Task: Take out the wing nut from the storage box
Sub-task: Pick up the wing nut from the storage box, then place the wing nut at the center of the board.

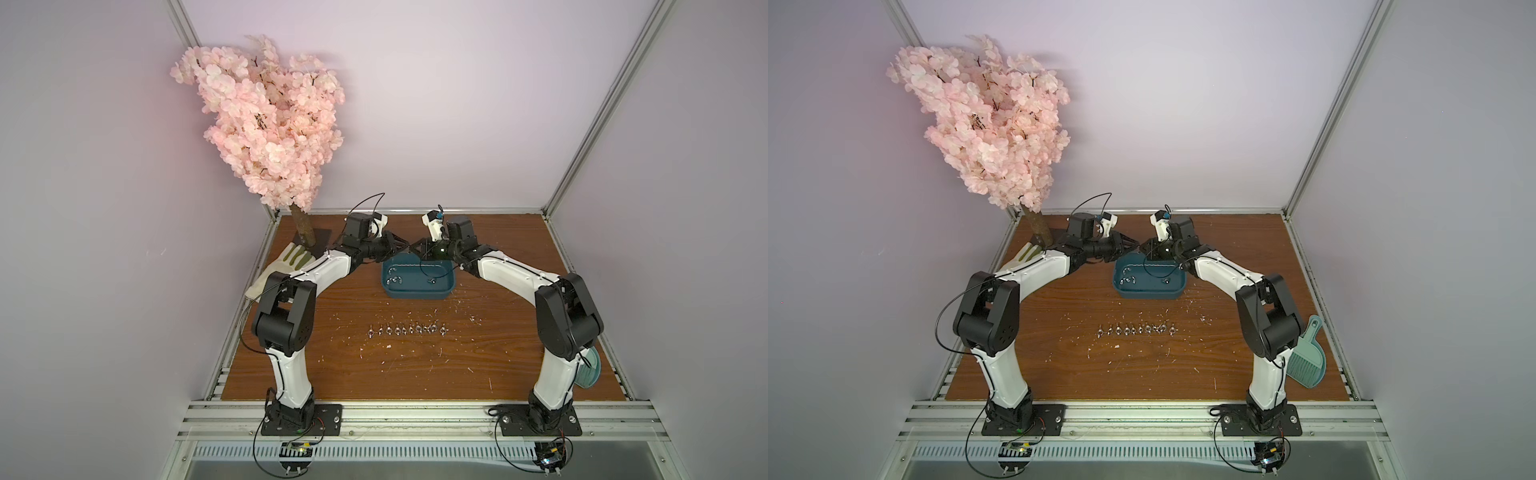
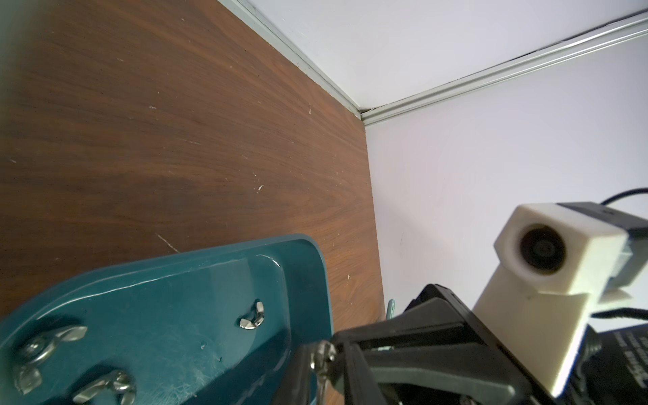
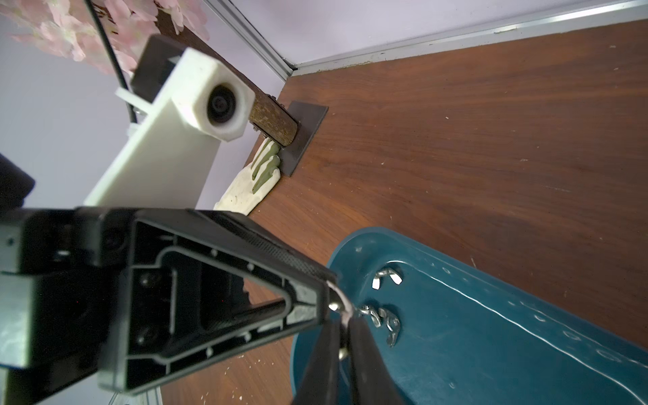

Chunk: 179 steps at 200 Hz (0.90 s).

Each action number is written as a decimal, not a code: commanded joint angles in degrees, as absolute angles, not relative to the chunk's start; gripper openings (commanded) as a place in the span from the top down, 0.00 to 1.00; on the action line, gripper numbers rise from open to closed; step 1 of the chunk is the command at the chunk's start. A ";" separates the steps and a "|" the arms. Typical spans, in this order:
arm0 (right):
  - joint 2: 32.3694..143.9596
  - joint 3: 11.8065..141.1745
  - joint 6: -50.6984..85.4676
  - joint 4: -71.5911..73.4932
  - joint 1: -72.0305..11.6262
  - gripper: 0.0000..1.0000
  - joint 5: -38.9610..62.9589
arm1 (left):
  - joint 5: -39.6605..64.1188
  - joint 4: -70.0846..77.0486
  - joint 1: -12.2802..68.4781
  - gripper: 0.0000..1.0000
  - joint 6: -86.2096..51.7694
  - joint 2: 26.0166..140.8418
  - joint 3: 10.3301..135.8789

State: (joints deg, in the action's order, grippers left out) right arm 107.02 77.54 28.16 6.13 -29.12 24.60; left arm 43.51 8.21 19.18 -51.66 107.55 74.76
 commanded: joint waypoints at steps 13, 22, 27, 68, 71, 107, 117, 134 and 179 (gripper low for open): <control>103.71 77.08 28.64 8.31 -29.18 0.88 27.07 | 43.92 9.12 19.69 0.85 -51.09 108.53 75.05; 103.80 77.10 28.65 8.40 -29.24 0.88 27.23 | 44.03 9.09 19.69 0.86 -51.06 108.54 74.98; 103.80 77.16 28.67 8.35 -29.27 0.88 27.25 | 44.03 9.06 19.69 0.87 -51.07 108.59 74.97; 103.84 77.26 28.56 8.18 -29.36 0.88 27.42 | 43.86 9.04 19.69 0.97 -51.04 108.54 74.77; 103.80 77.21 28.56 8.19 -29.36 0.88 27.42 | 43.86 8.92 19.69 0.98 -50.98 108.54 74.79; 103.45 76.67 28.48 7.40 -29.28 0.57 26.26 | 43.20 7.57 19.61 1.00 -49.99 108.26 75.06; 103.21 76.46 28.48 7.07 -29.18 0.46 25.44 | 42.95 6.81 19.43 1.00 -49.48 108.07 75.15; 102.71 75.70 28.22 6.70 -28.79 0.39 24.49 | 42.00 4.87 18.91 1.00 -48.00 107.46 75.15; 101.95 74.31 26.41 5.03 -27.94 0.17 22.44 | 35.41 -6.33 17.75 0.99 -39.68 104.61 75.26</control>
State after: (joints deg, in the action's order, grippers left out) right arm 104.95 74.41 28.08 5.56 -28.51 24.16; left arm 40.36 1.87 18.63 -46.46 107.70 74.76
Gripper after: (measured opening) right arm 0.781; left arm 0.049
